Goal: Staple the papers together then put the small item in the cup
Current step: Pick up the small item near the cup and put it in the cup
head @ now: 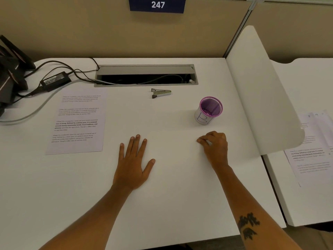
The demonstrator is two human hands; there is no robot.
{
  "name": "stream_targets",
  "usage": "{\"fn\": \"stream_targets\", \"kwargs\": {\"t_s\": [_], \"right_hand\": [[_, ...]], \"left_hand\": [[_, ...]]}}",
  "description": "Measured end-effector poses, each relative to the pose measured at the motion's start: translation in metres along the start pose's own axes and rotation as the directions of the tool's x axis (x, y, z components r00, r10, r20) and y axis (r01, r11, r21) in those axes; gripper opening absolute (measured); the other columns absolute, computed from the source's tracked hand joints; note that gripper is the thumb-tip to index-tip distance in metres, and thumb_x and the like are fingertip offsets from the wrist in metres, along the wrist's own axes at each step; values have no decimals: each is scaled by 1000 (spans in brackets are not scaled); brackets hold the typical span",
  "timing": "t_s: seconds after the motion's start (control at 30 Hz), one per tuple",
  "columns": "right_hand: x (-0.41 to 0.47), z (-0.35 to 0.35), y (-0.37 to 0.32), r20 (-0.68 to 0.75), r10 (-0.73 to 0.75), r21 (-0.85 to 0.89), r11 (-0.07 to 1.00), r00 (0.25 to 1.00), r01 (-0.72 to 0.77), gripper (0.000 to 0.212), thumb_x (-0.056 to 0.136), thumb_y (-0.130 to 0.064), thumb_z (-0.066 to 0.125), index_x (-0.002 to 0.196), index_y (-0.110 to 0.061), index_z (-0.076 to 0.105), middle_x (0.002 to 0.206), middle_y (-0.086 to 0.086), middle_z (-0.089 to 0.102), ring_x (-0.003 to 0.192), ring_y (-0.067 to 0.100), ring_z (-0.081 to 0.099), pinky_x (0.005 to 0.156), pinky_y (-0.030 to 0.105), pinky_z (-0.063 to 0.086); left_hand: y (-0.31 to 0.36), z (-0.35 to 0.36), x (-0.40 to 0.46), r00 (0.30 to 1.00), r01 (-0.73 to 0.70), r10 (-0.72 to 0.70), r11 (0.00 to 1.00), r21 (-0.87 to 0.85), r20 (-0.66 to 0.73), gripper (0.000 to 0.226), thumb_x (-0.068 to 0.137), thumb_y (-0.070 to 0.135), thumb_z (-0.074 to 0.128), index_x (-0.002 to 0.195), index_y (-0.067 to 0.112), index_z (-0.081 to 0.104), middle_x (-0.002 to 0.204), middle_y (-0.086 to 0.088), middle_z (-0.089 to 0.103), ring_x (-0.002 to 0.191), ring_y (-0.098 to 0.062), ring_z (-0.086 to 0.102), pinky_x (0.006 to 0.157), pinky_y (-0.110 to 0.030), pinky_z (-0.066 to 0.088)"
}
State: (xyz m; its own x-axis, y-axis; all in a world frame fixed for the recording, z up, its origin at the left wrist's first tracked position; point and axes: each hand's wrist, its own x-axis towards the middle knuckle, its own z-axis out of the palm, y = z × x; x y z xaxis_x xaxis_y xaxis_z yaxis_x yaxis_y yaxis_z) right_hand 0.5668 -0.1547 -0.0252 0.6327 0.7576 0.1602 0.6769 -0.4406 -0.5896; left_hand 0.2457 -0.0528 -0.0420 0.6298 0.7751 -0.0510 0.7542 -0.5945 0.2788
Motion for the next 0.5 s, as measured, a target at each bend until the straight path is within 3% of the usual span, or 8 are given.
{"fn": "stream_targets", "kwargs": {"t_s": [0.33,0.5], "right_hand": [[-2,12,-8,31,-101,-165,981,994,104,6,90,2,73,87,0,77,85,14,71,85,32,60,71,41,54],[2,12,-7,136,-77,-185,977,988,102,8,92,4,68,90,-1,74,88,15,70,86,35,60,73,42,53]], "left_hand": [[1,-1,-1,1000,-1,1,1000,-11,-7,81,105,65,33,171,23,10,180,-3,1,167,-23,0,134,-58,7],[1,-2,-1,1000,-3,3,1000,-19,-2,81,105,65,32,171,23,9,181,-3,0,167,-22,-2,134,-59,8]]}}
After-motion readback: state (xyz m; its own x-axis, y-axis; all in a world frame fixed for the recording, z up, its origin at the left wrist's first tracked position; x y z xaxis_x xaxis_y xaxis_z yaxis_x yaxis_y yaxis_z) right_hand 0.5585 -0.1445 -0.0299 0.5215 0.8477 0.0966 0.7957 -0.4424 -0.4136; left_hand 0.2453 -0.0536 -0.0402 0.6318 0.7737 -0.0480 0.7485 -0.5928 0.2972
